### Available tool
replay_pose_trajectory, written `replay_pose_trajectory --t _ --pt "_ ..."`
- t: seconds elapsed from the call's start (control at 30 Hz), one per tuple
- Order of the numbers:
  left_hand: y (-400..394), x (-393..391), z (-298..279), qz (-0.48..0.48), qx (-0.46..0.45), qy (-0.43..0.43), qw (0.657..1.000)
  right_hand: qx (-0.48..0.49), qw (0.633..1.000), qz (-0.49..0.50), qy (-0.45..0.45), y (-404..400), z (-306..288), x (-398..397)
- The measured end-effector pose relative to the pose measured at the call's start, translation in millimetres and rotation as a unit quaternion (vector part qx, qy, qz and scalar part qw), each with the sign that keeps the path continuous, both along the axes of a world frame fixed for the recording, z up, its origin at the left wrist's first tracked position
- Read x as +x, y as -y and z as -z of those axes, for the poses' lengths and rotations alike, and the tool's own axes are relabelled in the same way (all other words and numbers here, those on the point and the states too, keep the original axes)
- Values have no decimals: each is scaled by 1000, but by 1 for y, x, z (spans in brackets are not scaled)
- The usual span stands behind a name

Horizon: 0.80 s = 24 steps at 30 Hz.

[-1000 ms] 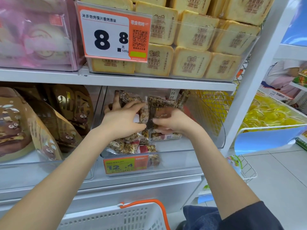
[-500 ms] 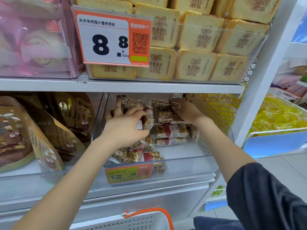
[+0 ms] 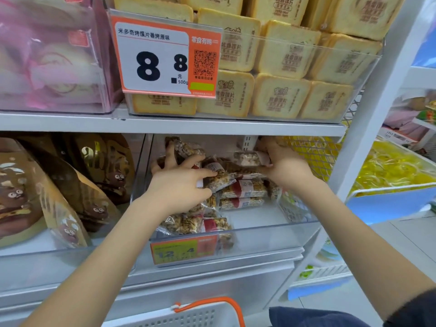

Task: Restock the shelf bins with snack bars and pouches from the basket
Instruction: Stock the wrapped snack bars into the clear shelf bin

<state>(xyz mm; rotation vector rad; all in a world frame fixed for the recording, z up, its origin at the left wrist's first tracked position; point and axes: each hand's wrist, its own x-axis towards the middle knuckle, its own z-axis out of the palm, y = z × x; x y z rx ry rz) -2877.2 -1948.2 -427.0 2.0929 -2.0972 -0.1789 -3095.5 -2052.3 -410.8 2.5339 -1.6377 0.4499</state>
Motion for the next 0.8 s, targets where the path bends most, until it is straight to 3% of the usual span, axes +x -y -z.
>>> replay_pose_trajectory --t 0.13,0.27,0.37,0.57,0.8 --pt "-2 1 -1 -4 -2 -3 1000 38 989 -9 -143 -35 6 -28" --pt "-2 -1 0 -9 -4 -7 1000 179 977 -44 -103 -31 34 -31" --pt "-3 -1 0 -10 -4 -10 1000 233 969 -50 -67 -25 45 -30" --pt "-1 -1 1 -7 -9 -5 1000 223 971 -50 -74 -18 47 -37" --pt "-2 -1 1 -5 -17 -11 1000 204 964 -128 -114 -18 51 -19"
